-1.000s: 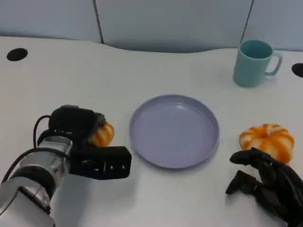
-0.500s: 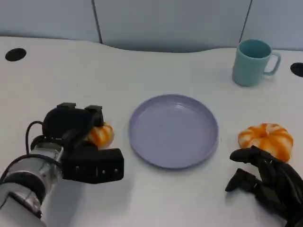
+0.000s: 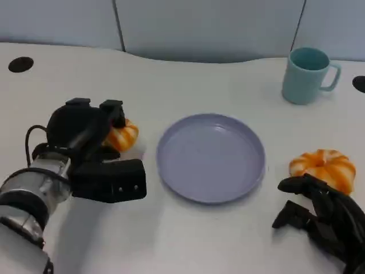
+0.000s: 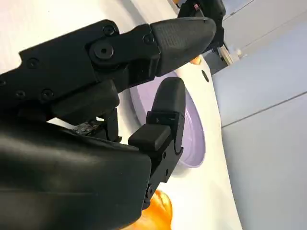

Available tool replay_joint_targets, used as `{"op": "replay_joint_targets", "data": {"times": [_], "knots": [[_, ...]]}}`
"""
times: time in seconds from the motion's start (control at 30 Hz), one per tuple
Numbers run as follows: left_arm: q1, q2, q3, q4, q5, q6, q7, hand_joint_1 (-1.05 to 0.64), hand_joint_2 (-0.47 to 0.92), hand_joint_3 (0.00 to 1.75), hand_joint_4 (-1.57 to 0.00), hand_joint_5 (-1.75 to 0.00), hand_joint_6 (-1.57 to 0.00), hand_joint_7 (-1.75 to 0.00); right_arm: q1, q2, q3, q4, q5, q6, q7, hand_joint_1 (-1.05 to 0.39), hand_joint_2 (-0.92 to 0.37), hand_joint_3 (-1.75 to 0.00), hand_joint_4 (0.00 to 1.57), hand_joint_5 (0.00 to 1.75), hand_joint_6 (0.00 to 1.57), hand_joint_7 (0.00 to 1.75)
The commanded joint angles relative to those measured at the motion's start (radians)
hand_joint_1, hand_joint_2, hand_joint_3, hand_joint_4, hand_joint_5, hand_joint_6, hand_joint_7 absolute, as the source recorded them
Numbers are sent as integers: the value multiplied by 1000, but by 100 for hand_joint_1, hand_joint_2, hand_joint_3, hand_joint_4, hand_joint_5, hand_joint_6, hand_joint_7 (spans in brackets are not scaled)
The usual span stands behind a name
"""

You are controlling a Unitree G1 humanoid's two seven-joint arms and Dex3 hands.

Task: Grasp the bread from the table and place it into the plate.

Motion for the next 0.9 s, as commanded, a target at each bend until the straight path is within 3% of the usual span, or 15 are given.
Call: {"op": "replay_joint_targets", "data": {"times": [0.03, 0.17, 0.3, 0.43, 0.57, 0.77, 0.83, 0.9], "knots": [[-77, -40, -25, -30, 25, -30, 72, -11, 80, 31, -86, -175, -66, -171, 8, -17, 1, 14, -15, 15, -16, -46, -92, -17, 64, 142, 66, 99], [-87, -78, -33, -32, 26, -58, 87, -11, 58, 75, -87, -175, -66, -174, 10, -19, 3, 11, -14, 17, -13, -44, -92, -17, 64, 142, 65, 99], [-97, -113, -50, -39, 37, -114, 103, -12, 53, 92, -88, -175, -67, -175, 10, -19, 5, 13, -14, 14, -8, -45, -92, -18, 64, 142, 66, 100], [-102, -119, -56, -35, 39, -128, 106, -14, 53, 96, -88, -175, -68, -175, 10, -19, 6, 13, -14, 14, -9, -45, -92, -18, 64, 142, 66, 100], [-119, -134, -88, -35, 43, -248, 10, -20, 62, 95, -92, -175, -73, -174, 13, -13, 5, 9, -9, 19, -13, -45, -92, -17, 64, 142, 66, 100], [-121, -146, -90, -28, 25, -296, -97, -23, 58, 93, -93, -175, -77, -167, 12, -10, 3, 14, -1, 13, -3, -46, -92, -16, 65, 142, 67, 100], [-117, -153, -81, -25, 9, -314, -138, -23, 57, 107, -94, -175, -79, -168, 12, -9, 2, 12, 1, 15, 0, -47, -92, -16, 64, 142, 67, 100], [-117, -161, -82, -23, 7, -310, -177, -23, 58, 110, -94, -175, -77, -172, 14, -9, 6, 7, -4, 17, -7, -47, -92, -16, 64, 143, 67, 100]]}}
